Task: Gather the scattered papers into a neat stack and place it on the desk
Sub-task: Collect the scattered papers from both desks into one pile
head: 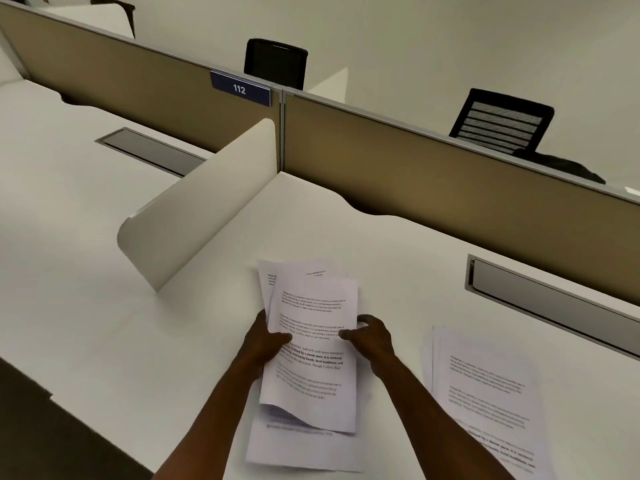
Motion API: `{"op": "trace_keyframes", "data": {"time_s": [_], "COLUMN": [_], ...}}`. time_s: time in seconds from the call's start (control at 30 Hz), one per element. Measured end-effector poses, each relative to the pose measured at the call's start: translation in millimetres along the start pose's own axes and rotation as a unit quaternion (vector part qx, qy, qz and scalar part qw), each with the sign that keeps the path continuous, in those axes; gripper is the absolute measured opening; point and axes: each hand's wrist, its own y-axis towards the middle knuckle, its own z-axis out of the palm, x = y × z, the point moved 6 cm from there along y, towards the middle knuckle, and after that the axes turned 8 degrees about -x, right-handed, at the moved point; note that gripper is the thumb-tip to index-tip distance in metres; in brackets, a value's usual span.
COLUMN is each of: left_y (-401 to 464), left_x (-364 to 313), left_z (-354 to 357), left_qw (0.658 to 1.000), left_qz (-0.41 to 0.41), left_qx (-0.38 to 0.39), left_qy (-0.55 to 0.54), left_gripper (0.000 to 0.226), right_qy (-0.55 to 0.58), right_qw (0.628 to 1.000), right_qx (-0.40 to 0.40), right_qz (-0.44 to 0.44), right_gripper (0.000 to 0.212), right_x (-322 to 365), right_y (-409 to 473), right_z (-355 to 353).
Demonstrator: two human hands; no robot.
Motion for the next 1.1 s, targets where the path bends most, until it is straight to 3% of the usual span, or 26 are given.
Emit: {"op": "trace_keyframes", "data": {"time_s": [0.1, 0.17, 0.27, 0.4, 0.5, 0.63, 0.77, 0.87, 1.0, 1.1], "left_y": [3.1, 3.0, 1.8, -3.0, -7.3, -14.1, -24.8, -37.8, -51.5, -53.1], "left_x": [0.4, 0.4, 1.3, 8.2, 17.1, 14.2, -5.4, -26.4, -47.3, -55.3], "left_z": [-0.7, 0.2, -0.5, -6.2, -0.9, 4.9, 7.2, 15.2, 33.5, 48.0], "left_qw": [1.0, 0.999, 1.0, 0.997, 0.999, 0.996, 0.997, 0.991, 0.958, 0.943], "left_qz": [-0.007, -0.01, -0.002, 0.026, 0.016, 0.026, 0.06, 0.091, 0.084, 0.077], "left_qx": [0.026, 0.039, 0.015, -0.068, -0.039, 0.025, 0.044, 0.093, 0.222, 0.271], "left_qy": [-0.007, -0.007, -0.013, -0.011, -0.008, 0.077, 0.033, -0.037, -0.159, -0.176], "left_gripper": [0.068, 0.066, 0.062, 0.062, 0.06, 0.061, 0.062, 0.06, 0.063, 0.065], "right_qy": [-0.026, -0.051, -0.063, 0.033, 0.058, 0.0, -0.053, 0.079, 0.323, 0.398], "right_qw": [0.999, 0.997, 0.994, 0.999, 0.998, 0.998, 0.993, 0.995, 0.937, 0.887], "right_qx": [-0.017, -0.032, -0.05, -0.024, 0.01, 0.012, -0.032, -0.045, 0.103, 0.222], "right_qz": [-0.023, -0.051, -0.08, -0.029, -0.012, -0.059, -0.103, -0.052, 0.08, 0.073], "right_gripper": [0.042, 0.036, 0.034, 0.036, 0.038, 0.032, 0.045, 0.058, 0.072, 0.063], "right_x": [-2.1, -0.8, -0.1, -15.4, -27.6, -33.3, -31.9, -31.6, -30.2, -26.4], "right_y": [-5.6, -10.8, -16.3, -16.3, -18.1, -24.5, -27.0, -29.4, -35.0, -42.5], "right_z": [-1.2, -2.7, -7.9, -16.7, -18.3, -18.4, -20.0, -32.3, -39.0, -46.0]}}
